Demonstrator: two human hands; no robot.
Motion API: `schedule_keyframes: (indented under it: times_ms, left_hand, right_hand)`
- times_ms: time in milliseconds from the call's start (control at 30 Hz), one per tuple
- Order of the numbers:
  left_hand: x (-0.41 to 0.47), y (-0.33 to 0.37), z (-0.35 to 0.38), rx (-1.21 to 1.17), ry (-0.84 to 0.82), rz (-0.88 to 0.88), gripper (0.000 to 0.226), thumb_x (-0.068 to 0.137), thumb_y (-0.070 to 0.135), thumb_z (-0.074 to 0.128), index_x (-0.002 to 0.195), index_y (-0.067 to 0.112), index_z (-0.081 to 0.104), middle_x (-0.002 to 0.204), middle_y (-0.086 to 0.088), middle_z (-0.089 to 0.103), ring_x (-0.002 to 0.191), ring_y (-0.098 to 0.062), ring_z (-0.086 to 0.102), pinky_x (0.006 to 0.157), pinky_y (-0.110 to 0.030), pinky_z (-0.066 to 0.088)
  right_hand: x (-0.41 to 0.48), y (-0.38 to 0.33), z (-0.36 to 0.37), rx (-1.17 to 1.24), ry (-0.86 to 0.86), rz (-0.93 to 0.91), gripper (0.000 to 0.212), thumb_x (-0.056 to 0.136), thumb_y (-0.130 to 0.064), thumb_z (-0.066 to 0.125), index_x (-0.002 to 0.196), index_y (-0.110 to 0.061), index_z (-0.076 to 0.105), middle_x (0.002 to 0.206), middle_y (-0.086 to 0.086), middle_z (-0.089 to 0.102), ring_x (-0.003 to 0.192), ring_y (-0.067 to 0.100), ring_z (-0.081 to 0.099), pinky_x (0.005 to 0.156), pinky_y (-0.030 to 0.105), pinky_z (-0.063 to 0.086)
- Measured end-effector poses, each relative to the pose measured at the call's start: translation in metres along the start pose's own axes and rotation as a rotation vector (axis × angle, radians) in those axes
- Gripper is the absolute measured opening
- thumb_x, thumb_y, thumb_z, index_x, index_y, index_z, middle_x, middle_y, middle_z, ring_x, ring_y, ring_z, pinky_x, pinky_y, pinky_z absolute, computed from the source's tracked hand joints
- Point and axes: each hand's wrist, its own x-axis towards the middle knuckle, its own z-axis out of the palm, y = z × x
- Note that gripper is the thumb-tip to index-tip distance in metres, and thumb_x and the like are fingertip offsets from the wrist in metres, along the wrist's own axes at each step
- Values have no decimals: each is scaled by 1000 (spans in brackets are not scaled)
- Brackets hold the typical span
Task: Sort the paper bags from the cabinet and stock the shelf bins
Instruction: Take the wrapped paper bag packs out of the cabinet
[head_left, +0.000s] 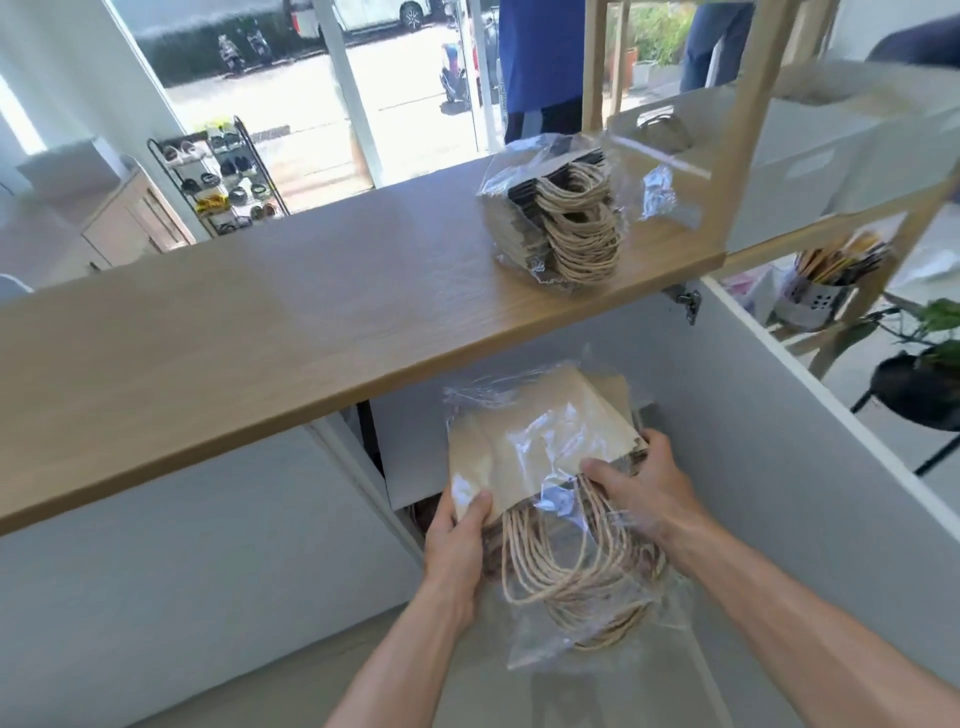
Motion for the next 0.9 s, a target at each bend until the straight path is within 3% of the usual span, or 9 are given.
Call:
schedule_keyframes:
  times_ms: [100,300,500,600,733,900]
  left_hand:
    - [-44,2,8,-16,-12,15,31,93,20,61,123,26,61,111,-8,73,98,-29,70,89,-48,56]
    - [-109,15,12,-38,-54,53,27,96,18,55,121,26,61,106,-7,75,91,-27,72,79,-41,58]
    - [-158,50,0,-81,-49,115,20,96,20,55,113,20,64,100,-13,75,91,-33,71,88,-52,55]
    - [-175,75,-10,-120,-47,151,18,97,19,54,111,20,65,97,-15,75,82,-32,71,80,-49,58]
    - [-181,114,-29,-170,-17,223,14,97,16,53,107,17,64,79,-10,74,62,-24,69,55,-33,57]
    - [-169,161,-50,-195,26,275,10,94,18,59,102,14,61,79,-11,72,65,-27,68,66,-40,57]
  right_hand:
    - [-33,-3,-27,-10,20,-24,80,77,-38,74,141,-18,31,109,0,59,96,20,53,89,33,42]
    - [-87,-18,-63,-1,16,-76,81,77,-38,75,141,-17,30,122,5,59,105,24,56,90,34,43]
    - [-126,-56,-81,-18,2,-184,70,71,-42,74,126,-21,37,109,-1,60,96,21,59,83,37,47]
    - [-141,-84,-80,-24,-36,-230,79,66,-49,73,129,-19,35,117,2,58,104,25,57,92,43,48]
    - [-152,-130,-69,-41,-69,-292,75,74,-46,71,133,-15,34,123,6,55,111,28,54,94,40,45]
    - [-143,-177,-45,-11,-122,-354,81,74,-46,71,137,-14,30,126,7,54,113,29,54,99,42,44]
